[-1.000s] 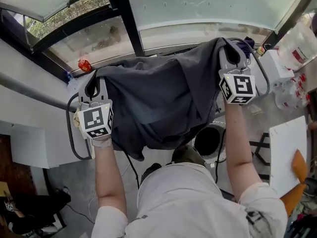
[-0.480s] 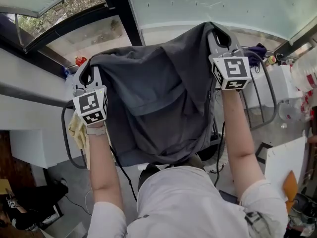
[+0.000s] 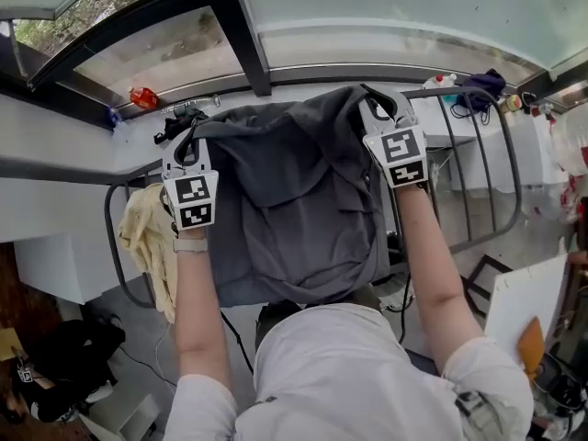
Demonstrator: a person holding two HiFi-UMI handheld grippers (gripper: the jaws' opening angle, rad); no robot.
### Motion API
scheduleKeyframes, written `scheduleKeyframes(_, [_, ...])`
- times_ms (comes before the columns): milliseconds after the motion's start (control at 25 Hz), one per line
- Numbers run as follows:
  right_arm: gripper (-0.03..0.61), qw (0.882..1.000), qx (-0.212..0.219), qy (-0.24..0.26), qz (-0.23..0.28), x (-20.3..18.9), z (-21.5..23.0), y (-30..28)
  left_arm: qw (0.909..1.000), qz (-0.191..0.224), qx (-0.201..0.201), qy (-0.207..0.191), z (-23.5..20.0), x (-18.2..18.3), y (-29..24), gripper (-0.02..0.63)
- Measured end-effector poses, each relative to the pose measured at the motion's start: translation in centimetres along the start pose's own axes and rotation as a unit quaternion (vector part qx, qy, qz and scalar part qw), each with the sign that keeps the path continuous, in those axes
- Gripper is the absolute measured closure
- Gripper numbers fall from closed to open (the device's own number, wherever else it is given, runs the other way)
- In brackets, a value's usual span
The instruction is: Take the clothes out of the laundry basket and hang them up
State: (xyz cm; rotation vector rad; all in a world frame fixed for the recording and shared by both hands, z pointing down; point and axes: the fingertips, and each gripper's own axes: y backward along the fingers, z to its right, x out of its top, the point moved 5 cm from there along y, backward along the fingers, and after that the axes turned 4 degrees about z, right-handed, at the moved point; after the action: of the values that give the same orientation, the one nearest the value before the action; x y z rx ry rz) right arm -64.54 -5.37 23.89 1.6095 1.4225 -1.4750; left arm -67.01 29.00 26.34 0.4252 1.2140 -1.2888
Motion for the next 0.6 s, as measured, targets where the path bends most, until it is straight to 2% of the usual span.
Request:
scheduleKeyframes(120, [0.563,0.999,0.017,-0.005,-0.052,-2.7,-1.3,-0.6,0.9992,-0.031,-0.016,0.02,1.1,-2.2,-0.6,0.597])
scheduleKeyframes(240, [0.522,0.996,0.031,-0.022,-0.081,-4.6,-2.2,-0.8,0.998,-0.049,-0.029,0.028,2.0,-3.7,-0.7,0.571])
scheduleKeyframes(320, [0.449,0.994,0.036,-0.043,-0.091,-5.6,-2.6,-0.6,0.997,-0.059,-0.039,0.031,2.4,-4.5,-0.6,0.508])
scheduleKeyframes(400, [0.339,0.992,0.038,-0.064,-0.104,-6.3,-3.0,-0.3,0.9958,-0.066,-0.047,0.042,2.7,-5.0,-0.2,0.469])
scheduleKeyframes(480, [0.31,0.991,0.03,-0.075,-0.11,-6.6,-3.4,0.4,0.9949,-0.064,-0.052,0.058,2.7,-5.2,0.5,0.447])
scheduleKeyframes(600, [0.307,0.991,0.02,-0.089,-0.097,-6.0,-4.2,2.2,0.9945,-0.049,-0.057,0.074,2.7,-5.1,2.2,0.44])
